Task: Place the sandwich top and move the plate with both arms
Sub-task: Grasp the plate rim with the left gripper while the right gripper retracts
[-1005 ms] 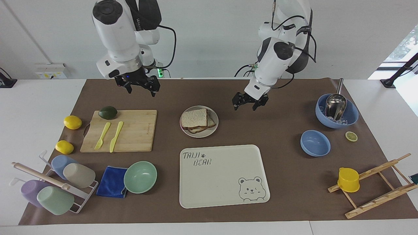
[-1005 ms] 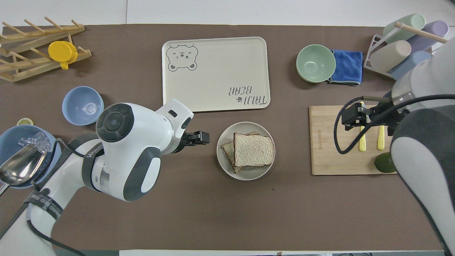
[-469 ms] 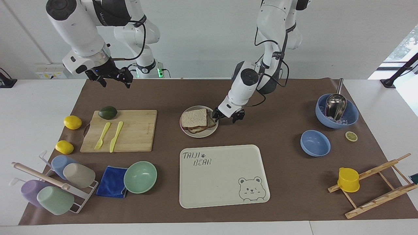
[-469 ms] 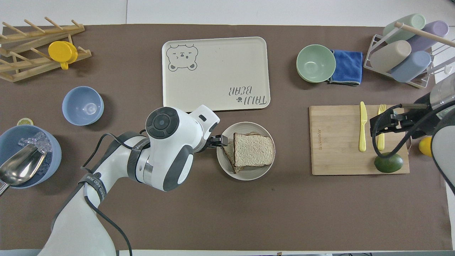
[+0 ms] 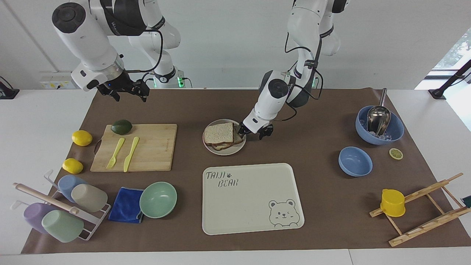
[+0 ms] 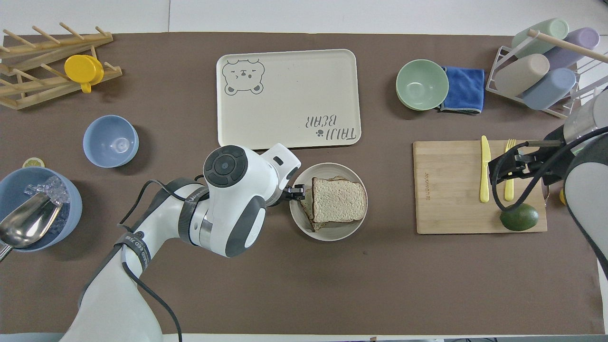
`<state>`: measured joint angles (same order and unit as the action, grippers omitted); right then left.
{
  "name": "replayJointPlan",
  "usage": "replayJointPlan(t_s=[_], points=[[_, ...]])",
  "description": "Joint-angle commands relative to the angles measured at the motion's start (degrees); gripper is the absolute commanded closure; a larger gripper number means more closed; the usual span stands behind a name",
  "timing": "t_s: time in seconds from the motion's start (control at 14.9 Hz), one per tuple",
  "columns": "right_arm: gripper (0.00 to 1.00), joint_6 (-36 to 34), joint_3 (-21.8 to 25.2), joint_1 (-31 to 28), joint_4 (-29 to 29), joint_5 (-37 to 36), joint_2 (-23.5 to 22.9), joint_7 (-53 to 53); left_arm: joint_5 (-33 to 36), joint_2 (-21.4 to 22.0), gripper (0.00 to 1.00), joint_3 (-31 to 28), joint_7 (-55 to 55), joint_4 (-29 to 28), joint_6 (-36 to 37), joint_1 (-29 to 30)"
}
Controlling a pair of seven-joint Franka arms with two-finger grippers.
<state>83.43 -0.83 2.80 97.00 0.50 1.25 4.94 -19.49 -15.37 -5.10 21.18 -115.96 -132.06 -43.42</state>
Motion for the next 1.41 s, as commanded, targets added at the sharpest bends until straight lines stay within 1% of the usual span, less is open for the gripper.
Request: replayJointPlan(t_s=[0.0,0.2,0.33,0.47,0.54,0.67,0.74,0.8,1.07,1.21,1.34], points=[[0.0,0.68,1.09,1.07,2.06,0.11,1.21,-1.33,-1.52,-0.28,0.5,-0.96,-0.61,-0.84,-1.44,-1.23],[0.0,1.3,1.0,-1.57,1.62,0.64,0.95,-1.69,-1.6,-0.36,0.5,-1.05,-0.7,-1.2,-2.32,-1.67],[0.0,1.38,1.18,-1.57,1.62,0.64,0.78,-1.86,-1.6,-0.36,0.5,-0.96,-0.7,-1.64,-2.67,-1.67],[0.0,1.91,1.44,-1.57,0.04,0.63,-0.1,-4.22,-2.21,-0.36,0.51,-0.96,-0.61,-1.9,-3.55,-1.93],[0.0,2.0,2.23,-1.57,0.04,0.64,-0.11,-4.84,-2.57,-0.36,0.55,-1.05,-0.52,-1.82,-3.55,-2.2],[0.0,1.48,3.99,-1.48,-0.66,0.64,-0.11,-5.11,-3.36,-0.36,0.77,-1.05,-0.35,-1.81,-3.55,-2.29],[0.0,1.47,3.99,-1.4,-0.67,0.29,-0.11,-5.11,-3.54,-0.36,0.92,-1.05,-0.26,-1.81,-3.55,-2.29],[0.0,1.39,4.17,-1.31,-0.58,0.29,-0.11,-5.2,-3.54,-0.36,1.0,-1.05,-0.35,-1.81,-3.55,-2.29],[0.0,1.38,6.27,-1.13,-0.84,0.9,0.07,-6.35,-4.33,-0.28,1.0,-1.05,-0.08,-1.99,-3.73,-2.38],[0.0,0.95,6.98,-1.13,-3.29,0.73,0.33,-5.99,-4.33,-0.28,1.0,-1.05,0.09,-1.9,-3.47,-2.29],[0.0,1.47,8.03,-1.04,-2.96,0.73,0.42,-6.08,-4.33,0.42,1.0,-1.14,0.09,-1.64,-2.59,-1.68]])
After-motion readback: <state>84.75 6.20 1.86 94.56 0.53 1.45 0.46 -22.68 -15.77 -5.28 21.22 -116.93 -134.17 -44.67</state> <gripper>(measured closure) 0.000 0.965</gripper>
